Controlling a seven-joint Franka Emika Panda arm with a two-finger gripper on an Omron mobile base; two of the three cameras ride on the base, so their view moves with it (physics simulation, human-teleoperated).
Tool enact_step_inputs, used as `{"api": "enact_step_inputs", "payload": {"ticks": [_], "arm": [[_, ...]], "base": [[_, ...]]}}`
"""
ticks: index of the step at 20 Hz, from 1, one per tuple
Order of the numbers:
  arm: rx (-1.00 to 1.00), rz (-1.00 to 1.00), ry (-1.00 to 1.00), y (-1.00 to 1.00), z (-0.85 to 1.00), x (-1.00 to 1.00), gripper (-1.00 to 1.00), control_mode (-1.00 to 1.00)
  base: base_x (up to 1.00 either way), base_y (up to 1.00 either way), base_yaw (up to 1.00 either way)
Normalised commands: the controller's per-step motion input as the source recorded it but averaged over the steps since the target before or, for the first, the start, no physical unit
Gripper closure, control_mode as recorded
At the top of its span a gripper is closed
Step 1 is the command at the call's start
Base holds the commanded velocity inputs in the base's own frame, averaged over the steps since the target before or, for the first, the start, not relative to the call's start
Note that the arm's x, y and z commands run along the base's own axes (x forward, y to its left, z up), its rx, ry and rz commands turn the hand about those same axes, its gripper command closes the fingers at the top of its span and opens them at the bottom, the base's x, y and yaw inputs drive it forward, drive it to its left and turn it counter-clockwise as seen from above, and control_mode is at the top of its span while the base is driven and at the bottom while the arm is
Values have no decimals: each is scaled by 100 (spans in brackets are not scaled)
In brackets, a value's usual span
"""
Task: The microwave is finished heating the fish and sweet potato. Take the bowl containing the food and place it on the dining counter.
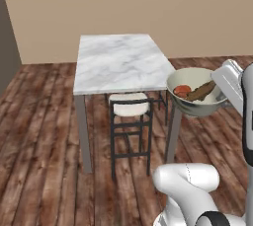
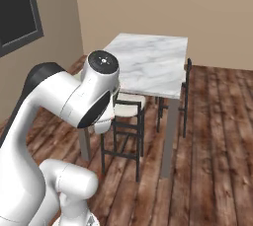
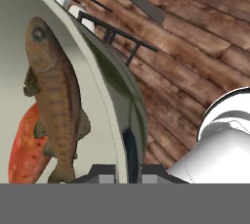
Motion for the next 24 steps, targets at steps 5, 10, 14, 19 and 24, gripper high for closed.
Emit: {"api": "enact_step_inputs", "payload": {"ticks": [5, 10, 14, 19, 24], "arm": [[0, 0, 0, 0, 0, 0, 100, 100], [0, 0, 0, 0, 0, 0, 100, 100], [0, 0, 0, 0, 0, 0, 100, 100], [0, -1, 7, 8, -13, 80, 100, -100], [0, 0, 10, 1, -52, 100, 100, -100]], "base": [[100, 0, -2], [100, 3, -1], [100, 6, -1], [20, 2, 0], [0, 0, 0]]}}
